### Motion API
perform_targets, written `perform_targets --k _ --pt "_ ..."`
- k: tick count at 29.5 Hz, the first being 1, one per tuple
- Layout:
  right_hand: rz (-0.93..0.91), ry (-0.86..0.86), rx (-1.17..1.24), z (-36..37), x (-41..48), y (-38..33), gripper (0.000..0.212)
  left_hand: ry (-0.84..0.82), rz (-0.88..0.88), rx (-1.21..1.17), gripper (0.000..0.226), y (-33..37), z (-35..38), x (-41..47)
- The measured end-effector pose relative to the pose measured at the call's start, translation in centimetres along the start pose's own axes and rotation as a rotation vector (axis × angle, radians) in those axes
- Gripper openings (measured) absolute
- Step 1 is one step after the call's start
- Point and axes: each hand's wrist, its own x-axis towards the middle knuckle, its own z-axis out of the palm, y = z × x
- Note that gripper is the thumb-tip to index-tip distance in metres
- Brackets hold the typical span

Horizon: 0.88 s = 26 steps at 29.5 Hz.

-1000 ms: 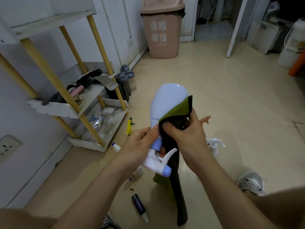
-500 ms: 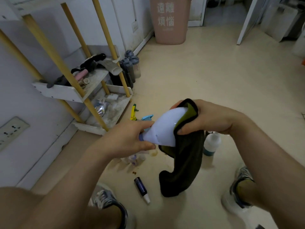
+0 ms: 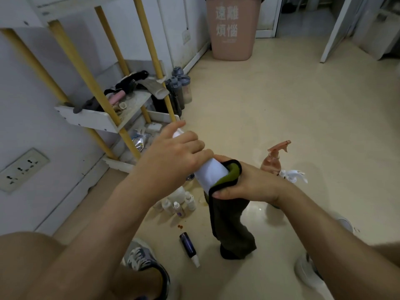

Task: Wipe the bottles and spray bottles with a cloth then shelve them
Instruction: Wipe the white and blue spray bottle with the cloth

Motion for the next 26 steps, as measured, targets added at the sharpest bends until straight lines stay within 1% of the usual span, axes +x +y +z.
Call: perform_targets --k 2,3,5,7,9,10,12,13,14,15,17,18,19,20,21,22,23,24,25,26 --pt "0.008 -0.038 0.168 0.4 -0.1 0.4 0.059 0.054 0.027 -0.018 0.032 0.3 -0.1 0.0" --pt "0.011 -0.026 0.232 0.7 -0.1 0.7 0.058 0.069 0.033 -0.027 0.033 0.4 -0.1 0.0" --pt "0.008 0.032 0.328 1.5 -0.1 1.2 0.056 0.108 0.022 -0.04 0.031 0.5 0.2 -0.2" --pt "0.007 0.098 0.436 2.3 0.0 1.5 0.056 0.133 -0.025 -0.049 0.025 0.6 0.6 -0.3" --pt "0.014 0.154 0.584 2.9 0.1 1.4 0.058 0.155 -0.139 -0.06 0.023 1.0 0.8 0.1" --pt "0.016 0.18 0.655 3.2 0.1 1.0 0.055 0.181 -0.212 -0.059 0.025 1.1 0.9 0.3" --pt "-0.003 0.234 0.751 3.3 0.1 0.1 0.04 0.226 -0.356 -0.076 0.038 1.4 0.6 0.8" --pt "-0.023 0.268 0.784 3.1 0.1 -0.4 0.034 0.23 -0.431 -0.134 0.049 1.6 0.6 1.0" --pt "-0.048 0.308 0.814 2.8 0.1 -1.0 0.032 0.211 -0.525 -0.269 0.057 1.8 0.3 1.0" --pt "-0.078 0.352 0.833 2.3 0.1 -1.4 0.031 0.175 -0.657 -0.494 0.056 1.9 -0.2 1.0" --pt "-0.152 0.428 0.844 1.1 -0.1 -2.2 0.034 0.08 -0.943 -1.186 0.027 2.1 -0.7 0.7" --pt "-0.191 0.456 0.842 0.4 -0.2 -2.6 0.036 -0.027 -1.026 -1.49 0.028 1.9 -0.7 0.3" --pt "-0.221 0.483 0.837 -0.2 -0.4 -2.8 0.037 -0.18 -1.008 -1.676 0.039 2.1 -0.2 -0.2" --pt "-0.244 0.512 0.827 -0.7 -0.6 -2.9 0.039 -0.361 -0.943 -1.728 0.044 2.5 0.3 -0.6" --pt "-0.259 0.544 0.807 -1.2 -0.7 -3.0 0.041 -0.511 -0.866 -1.691 0.041 3.3 0.8 -0.8" --pt "-0.261 0.587 0.774 -1.6 -0.8 -3.2 0.046 -0.621 -0.781 -1.599 0.032 4.3 1.5 -1.1" --pt "-0.255 0.636 0.727 -1.9 -0.9 -3.2 0.052 -0.671 -0.714 -1.457 0.023 5.0 2.7 -1.5" --pt "-0.245 0.686 0.655 -2.2 -1.0 -3.1 0.057 -0.676 -0.691 -1.31 0.018 5.2 3.8 -1.9" --pt "-0.229 0.735 0.558 -2.5 -1.1 -3.0 0.061 -0.651 -0.714 -1.129 0.017 4.9 4.8 -2.4" --pt "-0.207 0.781 0.447 -2.8 -1.2 -2.8 0.062 -0.579 -0.785 -0.936 0.015 4.3 5.3 -2.7"
